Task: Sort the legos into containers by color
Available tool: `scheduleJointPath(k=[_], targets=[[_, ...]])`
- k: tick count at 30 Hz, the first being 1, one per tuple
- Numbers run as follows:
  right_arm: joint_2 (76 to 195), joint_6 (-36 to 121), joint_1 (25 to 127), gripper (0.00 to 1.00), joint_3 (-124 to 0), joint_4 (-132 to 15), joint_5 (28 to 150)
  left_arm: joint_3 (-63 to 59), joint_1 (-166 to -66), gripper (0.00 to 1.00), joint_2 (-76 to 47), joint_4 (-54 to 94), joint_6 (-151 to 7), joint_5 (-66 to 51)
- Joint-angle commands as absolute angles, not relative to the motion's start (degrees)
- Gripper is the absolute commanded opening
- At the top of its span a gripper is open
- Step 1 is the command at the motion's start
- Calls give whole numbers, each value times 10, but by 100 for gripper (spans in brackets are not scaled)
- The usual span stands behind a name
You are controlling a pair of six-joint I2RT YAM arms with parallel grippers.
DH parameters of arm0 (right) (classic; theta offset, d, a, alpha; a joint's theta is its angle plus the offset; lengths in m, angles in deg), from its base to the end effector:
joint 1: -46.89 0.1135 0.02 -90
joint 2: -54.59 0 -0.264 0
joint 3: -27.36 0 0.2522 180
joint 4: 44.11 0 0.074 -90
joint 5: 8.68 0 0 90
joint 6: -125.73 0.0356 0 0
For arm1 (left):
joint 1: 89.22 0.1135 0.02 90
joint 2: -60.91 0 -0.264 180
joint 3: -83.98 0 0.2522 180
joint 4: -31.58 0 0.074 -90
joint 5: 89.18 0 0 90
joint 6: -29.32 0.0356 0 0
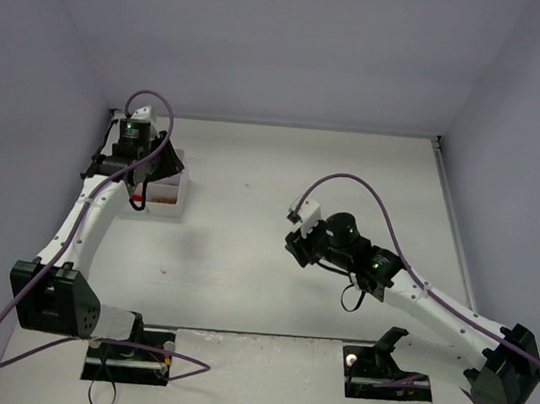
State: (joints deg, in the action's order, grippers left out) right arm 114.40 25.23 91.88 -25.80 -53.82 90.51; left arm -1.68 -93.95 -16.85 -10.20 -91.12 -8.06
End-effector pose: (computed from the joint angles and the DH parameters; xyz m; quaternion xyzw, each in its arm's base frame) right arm 0.1675 0.1754 0.2817 -0.4140 0.6839 0.2383 0.5515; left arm 0.3030 -0.0306 0.3453 -0.1602 0.8659 -0.2068 0.4264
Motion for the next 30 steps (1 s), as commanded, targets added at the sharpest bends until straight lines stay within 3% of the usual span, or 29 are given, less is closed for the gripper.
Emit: scheduleJointPath(k=[1,30], targets=[[1128,257,918,6,-283,-519,894,-40,-933,15,-140,-71,-913,-50],[1130,245,917,6,-287,-524,886,-33,-933,15,-154,-48,-901,35]])
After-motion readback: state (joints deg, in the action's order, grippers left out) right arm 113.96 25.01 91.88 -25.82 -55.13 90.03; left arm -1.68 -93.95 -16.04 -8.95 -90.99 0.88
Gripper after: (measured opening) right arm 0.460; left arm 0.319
